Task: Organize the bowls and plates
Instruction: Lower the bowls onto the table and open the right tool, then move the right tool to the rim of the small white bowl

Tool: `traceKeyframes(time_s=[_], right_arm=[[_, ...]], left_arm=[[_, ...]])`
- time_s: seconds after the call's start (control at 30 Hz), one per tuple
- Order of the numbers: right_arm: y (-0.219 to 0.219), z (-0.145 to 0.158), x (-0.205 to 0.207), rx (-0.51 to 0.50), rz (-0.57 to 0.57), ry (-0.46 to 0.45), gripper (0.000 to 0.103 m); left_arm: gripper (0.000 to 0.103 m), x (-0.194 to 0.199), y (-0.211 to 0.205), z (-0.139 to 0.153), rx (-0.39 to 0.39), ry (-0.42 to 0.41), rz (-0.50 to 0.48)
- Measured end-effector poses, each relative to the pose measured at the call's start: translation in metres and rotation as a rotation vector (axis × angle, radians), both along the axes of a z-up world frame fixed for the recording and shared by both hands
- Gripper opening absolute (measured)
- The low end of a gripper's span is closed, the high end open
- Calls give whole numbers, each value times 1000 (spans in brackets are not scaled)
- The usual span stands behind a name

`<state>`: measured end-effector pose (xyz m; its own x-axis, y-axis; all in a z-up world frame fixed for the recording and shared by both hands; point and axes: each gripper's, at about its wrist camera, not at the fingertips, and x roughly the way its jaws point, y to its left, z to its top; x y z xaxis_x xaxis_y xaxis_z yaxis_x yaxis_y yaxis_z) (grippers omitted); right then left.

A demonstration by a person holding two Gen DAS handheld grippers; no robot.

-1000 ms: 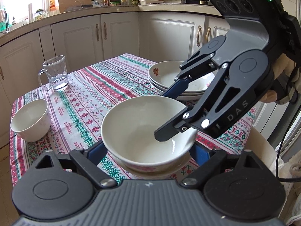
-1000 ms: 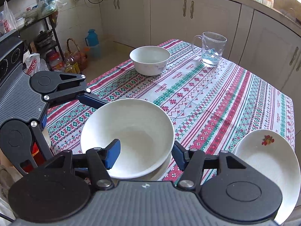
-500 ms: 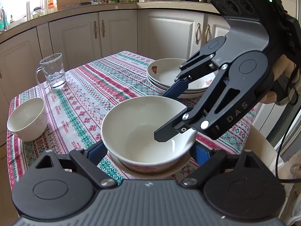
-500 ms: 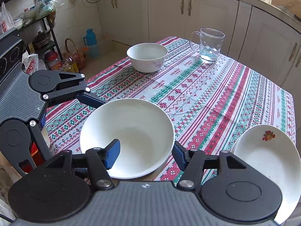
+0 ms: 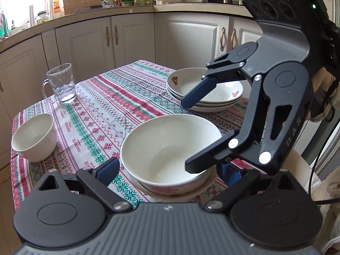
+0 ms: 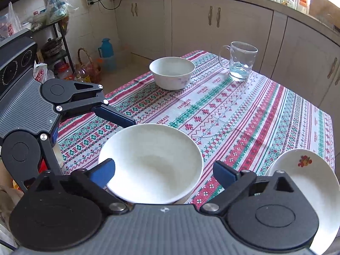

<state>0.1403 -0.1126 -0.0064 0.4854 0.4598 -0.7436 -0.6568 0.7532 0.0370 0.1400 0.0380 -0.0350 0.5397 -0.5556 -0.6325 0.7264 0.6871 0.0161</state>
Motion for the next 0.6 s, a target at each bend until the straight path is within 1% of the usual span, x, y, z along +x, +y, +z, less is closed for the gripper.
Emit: traceKeyframes(time_s=[0.23,0.4,0.6], right_arm=[[-6,0,-6,15,-33,-16,103],[-15,-6,-7,42,-74,-3,103],[-19,-8,-10,45,-106,-7,103]], left_arm=[[98,-7,16,3,-2,4,43],[98,-7,27,3,-10,7,73],[98,-12,41,9,-20,-14,94]])
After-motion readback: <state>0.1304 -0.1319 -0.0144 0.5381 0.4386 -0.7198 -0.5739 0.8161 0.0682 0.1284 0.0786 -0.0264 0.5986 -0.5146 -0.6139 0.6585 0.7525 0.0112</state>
